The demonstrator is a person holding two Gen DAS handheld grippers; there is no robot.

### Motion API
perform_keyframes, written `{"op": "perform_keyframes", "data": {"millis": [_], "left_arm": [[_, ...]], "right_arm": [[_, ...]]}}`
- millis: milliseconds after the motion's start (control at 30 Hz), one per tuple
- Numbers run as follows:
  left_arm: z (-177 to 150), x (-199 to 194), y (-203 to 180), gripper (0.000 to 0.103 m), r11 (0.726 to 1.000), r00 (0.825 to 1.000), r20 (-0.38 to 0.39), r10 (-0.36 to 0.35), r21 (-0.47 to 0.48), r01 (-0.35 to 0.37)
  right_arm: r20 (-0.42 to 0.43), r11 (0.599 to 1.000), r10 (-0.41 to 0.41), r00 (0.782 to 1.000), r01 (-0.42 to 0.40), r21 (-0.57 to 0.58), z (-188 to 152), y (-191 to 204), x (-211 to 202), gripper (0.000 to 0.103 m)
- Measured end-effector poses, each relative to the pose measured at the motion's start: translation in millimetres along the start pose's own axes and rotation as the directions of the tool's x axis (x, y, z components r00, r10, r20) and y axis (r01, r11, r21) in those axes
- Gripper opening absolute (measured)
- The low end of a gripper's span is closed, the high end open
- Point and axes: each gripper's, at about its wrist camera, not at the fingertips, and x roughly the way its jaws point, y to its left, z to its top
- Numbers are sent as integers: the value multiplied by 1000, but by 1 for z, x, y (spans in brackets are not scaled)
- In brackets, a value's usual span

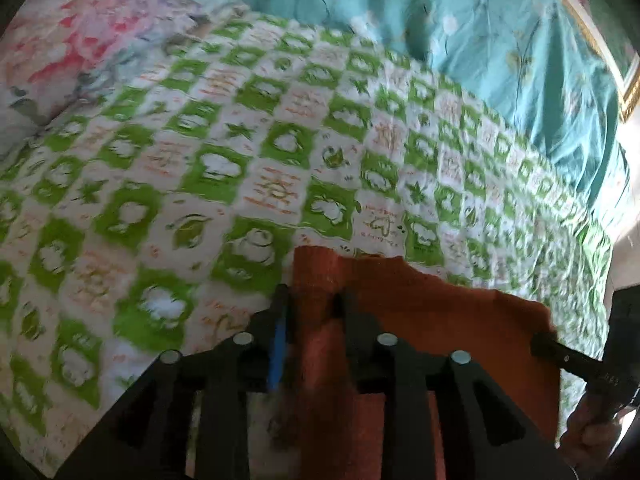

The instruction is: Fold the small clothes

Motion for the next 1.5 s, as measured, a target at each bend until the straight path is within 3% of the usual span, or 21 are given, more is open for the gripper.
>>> {"op": "perform_keyframes", "data": {"millis": [133, 200, 267, 467, 667, 733, 900, 1000, 1067, 1133, 1167, 1200, 1267, 1333, 1400, 1467, 1500], "left_arm": [[-17, -47, -1, 36, 999, 999, 39, -33, 10, 33], [-39, -76, -7, 47, 998, 997, 53, -59, 34, 57], [-65, -101, -12, 51, 995, 995, 59, -83, 58, 80], [-165, -160, -30, 52, 989, 994, 16, -111, 102, 109], [-232, -175, -43, 52, 975, 991, -65, -117, 183, 127], [-244, -171, -50, 52, 970, 994, -74, -84, 223, 99], [-253, -159, -60, 52, 969, 999, -29, -26, 246, 32], [-252, -148, -58, 52, 971, 998, 5, 62, 231, -61], [-253, -147, -49, 53, 982, 996, 27, 85, 164, -88], [-252, -148, -42, 52, 993, 997, 41, 62, 99, -66], [-253, -148, -40, 48, 994, 995, 64, 78, 77, -83], [-252, -146, -41, 36, 993, 994, 65, 87, 72, -92], [-250, -151, -48, 19, 995, 995, 75, 59, 77, -65], [-249, -159, -60, 17, 983, 988, 112, 110, 132, -124], [-248, -158, -63, 12, 980, 987, 103, 124, 145, -139], [-249, -157, -62, 10, 983, 989, 82, 121, 128, -131], [-251, -156, -63, 10, 981, 988, 78, 131, 131, -140]], "right_arm": [[36, 1000, -13, 999, 13, -1, -12, 2, -36, 18], [46, 1000, 16, 999, -15, -13, -22, 5, -55, 19], [52, 999, 23, 998, -21, -32, -37, 9, -70, 21], [53, 999, 27, 998, -26, -27, -91, 12, -99, 23], [58, 1000, 23, 998, -24, 16, -139, 7, -112, 30], [53, 999, 27, 998, -29, 21, -149, 7, -114, 30], [30, 999, 32, 999, -33, 13, -160, 11, -109, 30], [25, 999, 50, 998, -50, -8, -163, 19, -107, 30], [18, 998, 45, 999, -45, -33, -166, 26, -104, 30], [10, 998, 42, 999, -41, -56, -167, 29, -101, 29], [5, 997, 37, 999, -37, -65, -169, 30, -99, 13], [-7, 997, 27, 1000, -28, -75, -169, 32, -96, 5], [-3, 996, 15, 1000, -16, -90, -164, 37, -98, 5], [73, 992, 44, 996, -35, -122, -150, 49, -122, 5], [142, 986, 70, 987, -47, -161, -136, 60, -149, 4], [148, 978, 57, 987, -25, -207, -130, 64, -159, 4], [132, 974, 14, 991, 17, -227, -130, 61, -154, 4]]}}
